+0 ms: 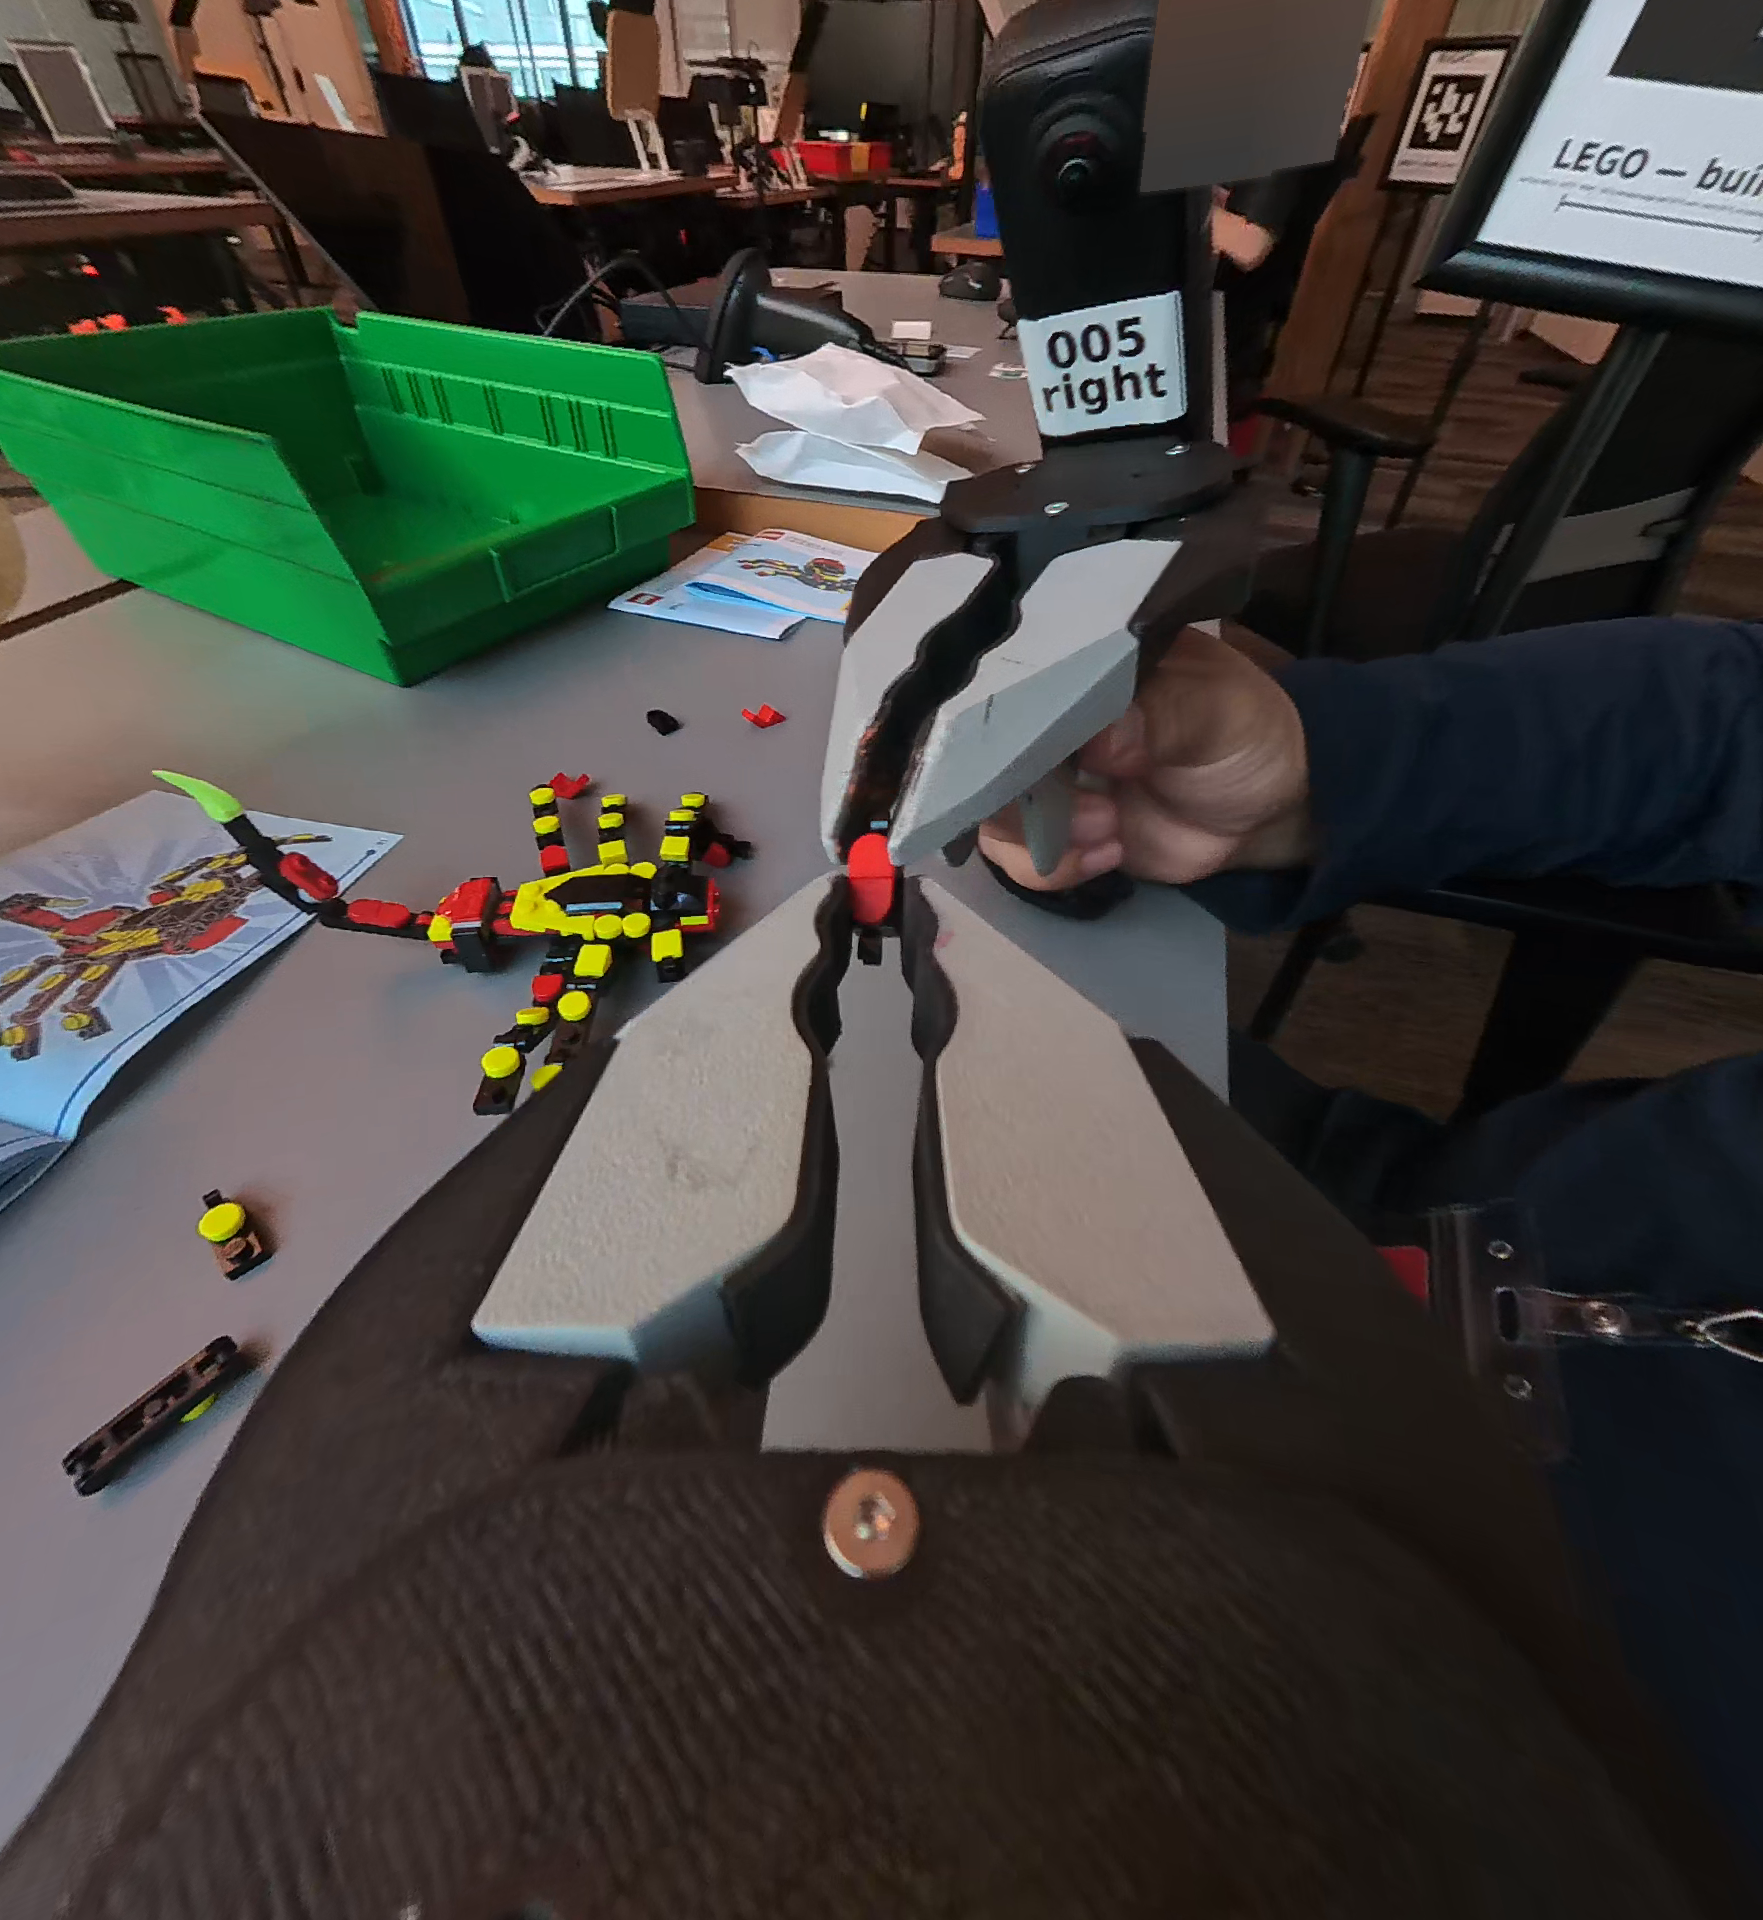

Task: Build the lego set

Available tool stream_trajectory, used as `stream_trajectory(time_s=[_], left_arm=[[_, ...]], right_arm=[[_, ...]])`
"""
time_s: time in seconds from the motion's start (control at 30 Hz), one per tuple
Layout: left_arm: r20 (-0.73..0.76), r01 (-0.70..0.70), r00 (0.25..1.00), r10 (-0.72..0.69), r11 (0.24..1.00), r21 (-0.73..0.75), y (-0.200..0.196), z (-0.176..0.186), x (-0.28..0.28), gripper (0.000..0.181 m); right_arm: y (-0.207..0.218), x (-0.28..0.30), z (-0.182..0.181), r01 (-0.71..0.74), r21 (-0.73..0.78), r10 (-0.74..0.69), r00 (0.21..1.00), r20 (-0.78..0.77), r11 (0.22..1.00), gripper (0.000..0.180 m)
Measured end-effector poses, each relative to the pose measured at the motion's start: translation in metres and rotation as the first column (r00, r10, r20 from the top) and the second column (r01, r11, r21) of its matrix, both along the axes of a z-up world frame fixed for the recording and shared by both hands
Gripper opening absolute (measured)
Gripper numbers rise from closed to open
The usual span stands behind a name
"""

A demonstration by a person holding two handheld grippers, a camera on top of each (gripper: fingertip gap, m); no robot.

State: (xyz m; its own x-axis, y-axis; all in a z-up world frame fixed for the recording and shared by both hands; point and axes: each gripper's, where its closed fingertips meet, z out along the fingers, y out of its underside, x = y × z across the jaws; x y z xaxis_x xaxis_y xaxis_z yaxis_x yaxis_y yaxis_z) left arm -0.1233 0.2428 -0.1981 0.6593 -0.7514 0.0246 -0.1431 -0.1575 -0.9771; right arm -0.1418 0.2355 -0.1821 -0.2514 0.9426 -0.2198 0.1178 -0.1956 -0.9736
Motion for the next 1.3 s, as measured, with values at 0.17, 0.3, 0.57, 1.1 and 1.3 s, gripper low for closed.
stream_trajectory(time_s=[0.17,0.3,0.57,1.1,1.3], left_arm=[[-0.055,-0.061,0.997,0.063,0.997,0.039,0.005,-0.002,-0.004,0.006],[0.03,0.012,0.999,-0.011,1.0,-0.023,0.002,0.001,-0.002,0.005],[0.047,0.173,0.984,-0.17,0.982,-0.075,-0.013,-0.002,0.011,0.005],[0.058,0.195,0.98,-0.19,0.975,-0.104,-0.013,-0.004,0.012,0.005],[0.103,0.196,0.978,-0.184,0.974,-0.116,-0.011,-0.001,0.009,0.005]], right_arm=[[0.003,-0.002,-0.001,0.002,-0.071,-0.001,1.0,0.013,0.997,0.004],[0.002,-0.002,0.002,-0.052,-0.155,0.052,0.999,-0.003,0.987,0.003],[-0.012,0.01,-0.002,-0.167,0.027,0.167,0.986,0.011,0.986,0.004],[0.0,0.017,0.009,-0.274,-0.282,0.266,0.962,-0.066,0.919,0.015],[-0.007,0.013,0.0,-0.292,-0.324,0.309,0.951,0.003,0.9,0.014]])
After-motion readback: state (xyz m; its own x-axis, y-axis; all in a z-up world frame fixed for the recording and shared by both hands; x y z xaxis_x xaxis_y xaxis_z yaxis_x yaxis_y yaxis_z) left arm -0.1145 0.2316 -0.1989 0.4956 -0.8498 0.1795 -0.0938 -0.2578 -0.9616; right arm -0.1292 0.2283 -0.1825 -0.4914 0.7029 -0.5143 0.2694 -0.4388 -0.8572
